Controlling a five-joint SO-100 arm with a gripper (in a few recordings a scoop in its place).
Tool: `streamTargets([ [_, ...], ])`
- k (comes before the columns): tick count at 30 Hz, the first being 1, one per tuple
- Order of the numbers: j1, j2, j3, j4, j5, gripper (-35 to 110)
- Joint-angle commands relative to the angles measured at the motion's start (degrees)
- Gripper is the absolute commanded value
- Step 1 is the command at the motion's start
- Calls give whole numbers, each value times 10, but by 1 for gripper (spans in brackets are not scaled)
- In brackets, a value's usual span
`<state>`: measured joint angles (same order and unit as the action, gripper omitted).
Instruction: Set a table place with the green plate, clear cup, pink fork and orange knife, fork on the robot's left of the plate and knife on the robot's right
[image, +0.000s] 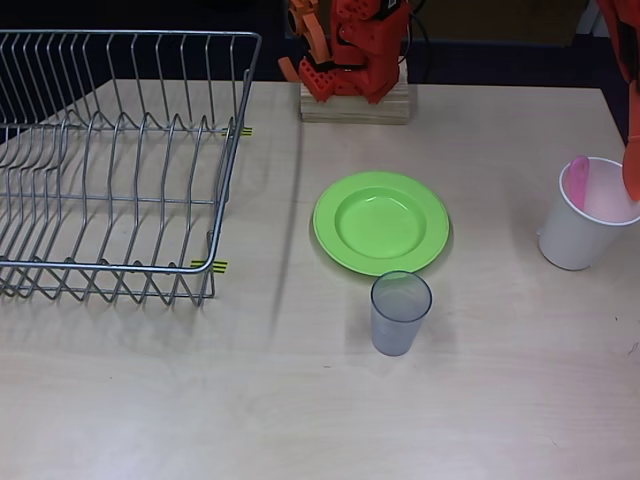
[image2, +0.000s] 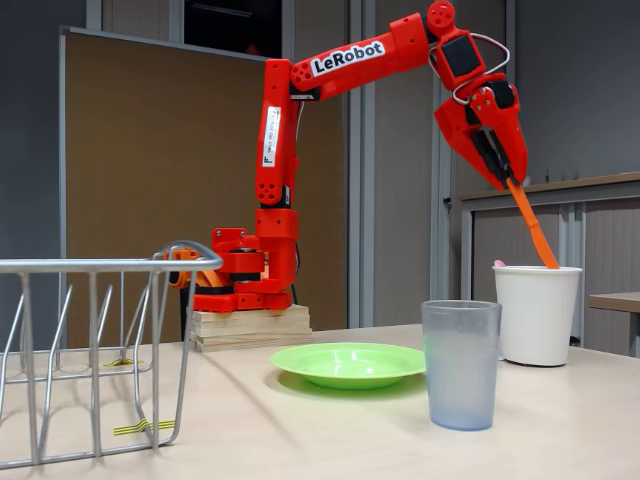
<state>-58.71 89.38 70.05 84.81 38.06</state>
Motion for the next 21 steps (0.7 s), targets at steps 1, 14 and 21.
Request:
streamTargets([
  [1,-15,37,-28,16,24,0],
  [14,-40,126,-66,66,74,0],
  [21,80,275,55,43,-95,0],
])
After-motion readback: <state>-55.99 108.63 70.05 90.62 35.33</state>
